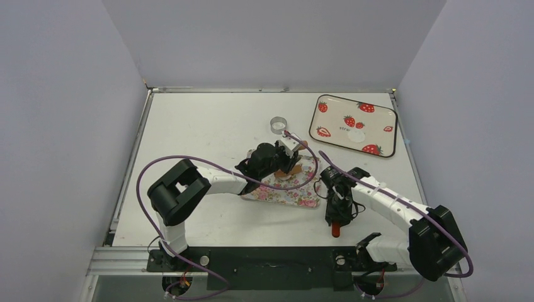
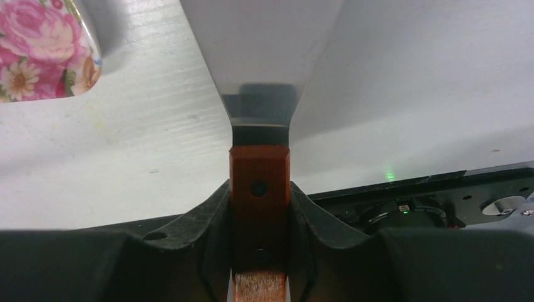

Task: Roll out the dumpling wrappers from the dough
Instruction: Pick up the spatula from the center of the board.

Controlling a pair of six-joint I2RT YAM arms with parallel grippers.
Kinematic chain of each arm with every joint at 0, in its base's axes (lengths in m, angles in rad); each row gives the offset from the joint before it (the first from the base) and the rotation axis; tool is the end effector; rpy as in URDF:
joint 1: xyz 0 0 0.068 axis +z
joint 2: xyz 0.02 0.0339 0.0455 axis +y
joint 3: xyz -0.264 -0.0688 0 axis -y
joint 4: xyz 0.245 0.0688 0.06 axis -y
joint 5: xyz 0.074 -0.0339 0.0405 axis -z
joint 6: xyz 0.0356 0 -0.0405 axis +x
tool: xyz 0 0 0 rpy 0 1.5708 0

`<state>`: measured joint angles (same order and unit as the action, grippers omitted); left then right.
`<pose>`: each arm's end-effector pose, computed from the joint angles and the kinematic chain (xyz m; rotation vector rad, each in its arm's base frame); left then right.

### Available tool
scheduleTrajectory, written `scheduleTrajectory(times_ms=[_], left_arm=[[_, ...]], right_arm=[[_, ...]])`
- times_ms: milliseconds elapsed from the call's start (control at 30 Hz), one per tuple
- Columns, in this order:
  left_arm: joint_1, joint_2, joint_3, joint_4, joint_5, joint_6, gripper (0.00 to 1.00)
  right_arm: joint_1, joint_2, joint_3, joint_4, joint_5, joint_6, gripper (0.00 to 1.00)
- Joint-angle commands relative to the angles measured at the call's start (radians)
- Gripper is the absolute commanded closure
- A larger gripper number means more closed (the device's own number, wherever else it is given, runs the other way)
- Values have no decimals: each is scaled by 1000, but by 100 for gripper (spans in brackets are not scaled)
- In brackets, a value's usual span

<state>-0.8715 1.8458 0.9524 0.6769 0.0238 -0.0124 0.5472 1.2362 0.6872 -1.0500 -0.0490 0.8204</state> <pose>0.2562 -0.3059 0.1907 0.7802 1.6610 -0.6507 0.1447 0.0902 0.1767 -0.4217 -3.0597 -0.0312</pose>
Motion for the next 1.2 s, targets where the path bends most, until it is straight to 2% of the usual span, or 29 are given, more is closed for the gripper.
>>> scheduleTrajectory(times_ms=[0, 200, 367, 433, 567, 633, 933, 1167], left_arm=[[13, -28, -2, 48, -24, -29, 100], [14, -27, -4, 54, 3, -34, 100], [13, -31, -6, 55, 5, -33, 100], [13, -33, -7, 55, 1, -36, 100], [15, -36, -5, 65, -14, -44, 100], [15, -37, -4, 76, -16, -44, 100], [24, -45, 21, 92, -16, -68, 100], [23, -39, 21, 93, -16, -82, 100]], right_arm=[[15, -35, -6, -29, 19, 8, 64], [10, -60, 6, -22, 75, 64, 50], [-11, -63, -34, 30, 96, 89, 48], [-16, -60, -49, 59, 66, 101, 52], [-17, -67, -57, 93, 10, 110, 91], [-19, -79, -52, 83, 11, 110, 100], [38, -199, 123, -142, 124, 57, 100], [104, -305, 83, -103, -105, 28, 100]])
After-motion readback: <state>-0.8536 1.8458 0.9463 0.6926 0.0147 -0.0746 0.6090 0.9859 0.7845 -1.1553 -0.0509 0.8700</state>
